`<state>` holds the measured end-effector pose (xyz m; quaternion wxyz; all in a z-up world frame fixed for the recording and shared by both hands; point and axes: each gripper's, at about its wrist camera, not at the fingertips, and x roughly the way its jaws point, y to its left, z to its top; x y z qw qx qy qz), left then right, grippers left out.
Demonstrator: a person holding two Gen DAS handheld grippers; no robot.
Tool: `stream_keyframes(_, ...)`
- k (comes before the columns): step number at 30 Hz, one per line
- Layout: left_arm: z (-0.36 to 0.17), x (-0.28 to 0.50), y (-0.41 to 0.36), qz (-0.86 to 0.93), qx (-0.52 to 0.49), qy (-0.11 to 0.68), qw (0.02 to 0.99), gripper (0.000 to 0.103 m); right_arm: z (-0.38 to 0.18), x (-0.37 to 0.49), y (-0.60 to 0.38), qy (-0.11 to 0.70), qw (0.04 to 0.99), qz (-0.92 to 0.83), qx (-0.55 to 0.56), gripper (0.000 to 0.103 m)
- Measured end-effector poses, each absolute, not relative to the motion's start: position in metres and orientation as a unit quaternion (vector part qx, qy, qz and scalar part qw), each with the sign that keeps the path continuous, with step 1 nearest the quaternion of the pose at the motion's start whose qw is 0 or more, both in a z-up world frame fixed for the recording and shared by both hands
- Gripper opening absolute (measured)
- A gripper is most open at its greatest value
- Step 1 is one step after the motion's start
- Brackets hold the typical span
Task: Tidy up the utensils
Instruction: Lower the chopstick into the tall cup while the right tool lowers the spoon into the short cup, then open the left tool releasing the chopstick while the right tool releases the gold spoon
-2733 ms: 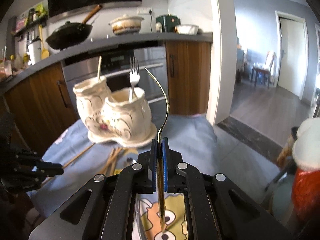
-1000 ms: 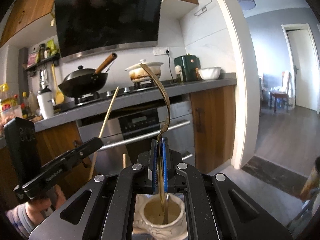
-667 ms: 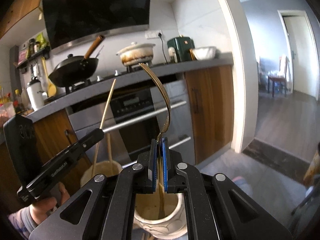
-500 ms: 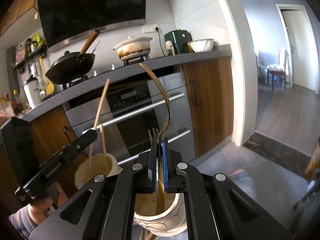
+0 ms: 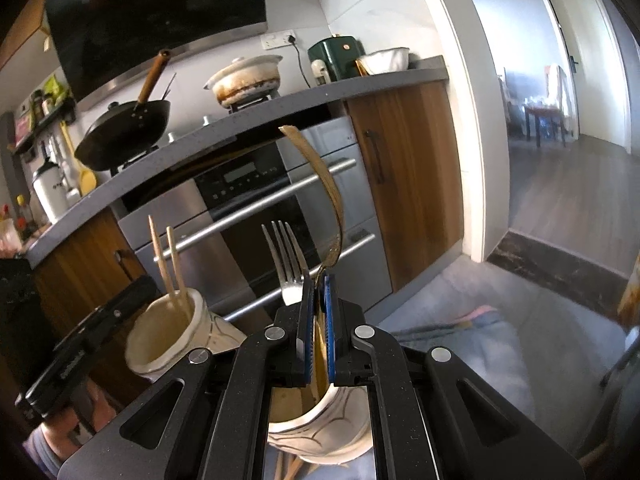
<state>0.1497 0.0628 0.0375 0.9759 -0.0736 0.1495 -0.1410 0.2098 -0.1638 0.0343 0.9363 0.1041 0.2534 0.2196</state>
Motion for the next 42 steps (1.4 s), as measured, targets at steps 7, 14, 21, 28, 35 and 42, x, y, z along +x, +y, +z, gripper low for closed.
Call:
stream_keyframes(7,0.039,0.147,0.062,-0.132,-0.062,0.159,0.976,0.007,0.031,0.217,-0.162,0.262,0.936,0.213,0.099,0.006)
stream_keyframes(14,0.041,0.146,0.062,-0.125,-0.058,0.164,0.977,0.007,0.032,0.215,-0.159,0.263,0.940,0.203,0.073,0.019)
stream_keyframes(21,0.048,0.137,0.063,-0.117,-0.050,0.161,0.979,0.015,0.037,0.205,-0.168,0.255,0.943,0.197,0.081,0.046)
stream_keyframes(28,0.059,0.123,0.063,-0.098,-0.042,0.150,0.983,0.058,0.044,0.192,-0.177,0.246,0.945,0.195,0.092,0.069)
stream_keyframes(35,0.071,0.100,0.067,-0.073,-0.046,0.138,0.987,0.098,0.059,0.164,-0.191,0.212,0.955,0.185,0.094,0.097)
stream_keyframes(42,0.074,0.072,0.072,-0.060,-0.057,0.145,0.986,0.097,0.062,0.127,-0.206,0.192,0.968,0.150,0.056,0.098)
